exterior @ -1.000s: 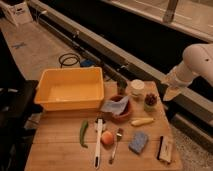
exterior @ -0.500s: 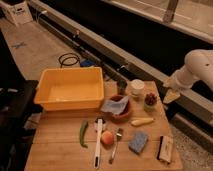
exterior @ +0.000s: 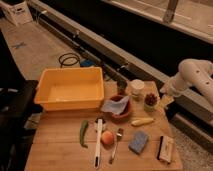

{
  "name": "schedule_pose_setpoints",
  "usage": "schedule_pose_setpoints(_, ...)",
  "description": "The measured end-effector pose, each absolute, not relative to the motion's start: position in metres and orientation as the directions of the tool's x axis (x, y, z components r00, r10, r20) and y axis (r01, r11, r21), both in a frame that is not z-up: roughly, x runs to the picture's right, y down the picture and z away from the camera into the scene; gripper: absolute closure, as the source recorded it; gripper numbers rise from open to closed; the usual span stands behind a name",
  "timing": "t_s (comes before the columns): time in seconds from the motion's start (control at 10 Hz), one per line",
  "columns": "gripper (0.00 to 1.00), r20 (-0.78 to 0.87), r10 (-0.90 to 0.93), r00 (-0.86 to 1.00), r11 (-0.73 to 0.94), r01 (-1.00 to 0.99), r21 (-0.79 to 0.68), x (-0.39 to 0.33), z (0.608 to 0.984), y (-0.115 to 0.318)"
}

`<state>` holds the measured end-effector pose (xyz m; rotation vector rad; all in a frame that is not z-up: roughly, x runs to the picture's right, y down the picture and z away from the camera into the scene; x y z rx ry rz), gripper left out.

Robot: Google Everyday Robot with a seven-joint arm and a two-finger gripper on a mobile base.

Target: Place grapes in metal cup

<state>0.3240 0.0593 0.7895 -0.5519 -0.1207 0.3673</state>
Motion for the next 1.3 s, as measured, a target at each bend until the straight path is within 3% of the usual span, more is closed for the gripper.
schedule_pose_setpoints(1.1, 0.35, 0.077, 0.335, 0.939, 0.796, -0.238, -0.557, 0.286, 0.85, 0.053)
schedule_pose_setpoints(1.3, 0.45, 0.076, 0.334, 0.939, 0.793, -0.237, -0.561, 0.286, 0.856, 0.056)
